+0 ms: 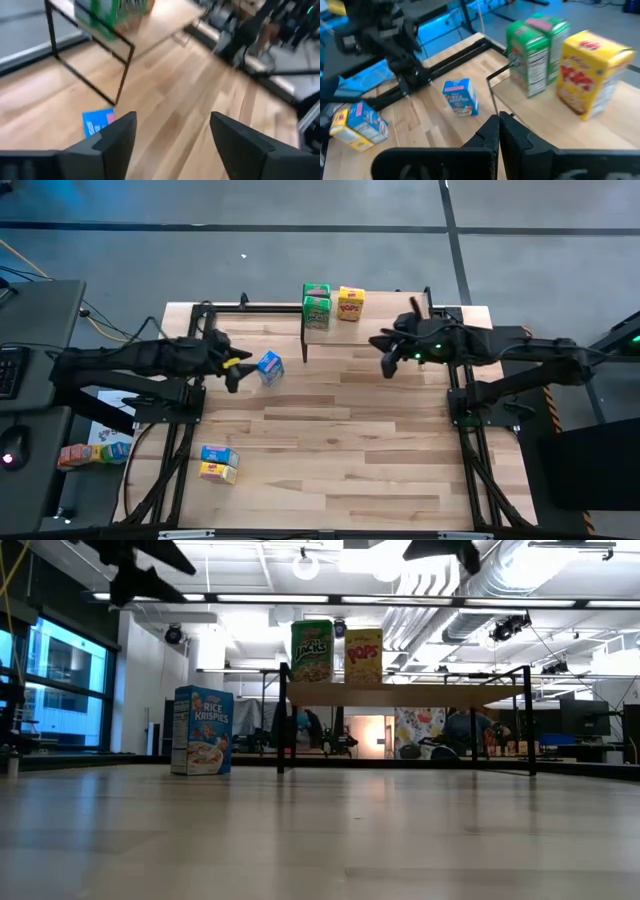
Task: Stack cereal on shelf
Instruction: Put the top blue cereal box on the shelf
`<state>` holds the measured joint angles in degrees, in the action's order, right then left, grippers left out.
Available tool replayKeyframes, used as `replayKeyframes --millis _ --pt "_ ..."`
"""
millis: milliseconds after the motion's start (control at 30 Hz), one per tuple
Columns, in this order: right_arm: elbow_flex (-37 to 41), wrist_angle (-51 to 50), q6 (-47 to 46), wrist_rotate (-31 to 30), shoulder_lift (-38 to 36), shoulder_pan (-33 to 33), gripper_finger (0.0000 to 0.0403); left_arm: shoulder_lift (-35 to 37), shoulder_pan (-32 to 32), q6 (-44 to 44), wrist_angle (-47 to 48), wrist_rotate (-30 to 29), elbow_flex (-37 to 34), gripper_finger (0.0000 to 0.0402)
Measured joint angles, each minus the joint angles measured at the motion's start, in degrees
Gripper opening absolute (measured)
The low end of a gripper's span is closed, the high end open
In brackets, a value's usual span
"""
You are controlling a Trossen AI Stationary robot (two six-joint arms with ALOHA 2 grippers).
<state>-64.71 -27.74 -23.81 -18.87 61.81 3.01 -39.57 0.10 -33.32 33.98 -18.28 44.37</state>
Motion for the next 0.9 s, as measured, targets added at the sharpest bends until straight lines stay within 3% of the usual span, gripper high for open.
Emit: replayKeyframes --millis 267,433,667,900 --pt "-0.02 -4.8 -1.86 -2.08 -3.05 0.0 0.0 -10.16 6.84 -3.86 1.8 0.91 0.63 0.0271" --pt "-0.02 -6.43 -1.84 -2.35 -2.89 0.0 0.0 -17.43 11.31 -3.76 7.18 1.74 6.13 0.0269" --pt "-0.02 -6.81 -1.71 -3.17 -2.87 0.0 0.0 -27.94 15.13 -3.98 17.06 7.12 13.23 0.0269" --pt "-0.02 -6.82 -1.68 -3.56 -2.87 0.0 0.0 -34.77 17.0 -4.08 16.99 11.05 13.54 0.0269"
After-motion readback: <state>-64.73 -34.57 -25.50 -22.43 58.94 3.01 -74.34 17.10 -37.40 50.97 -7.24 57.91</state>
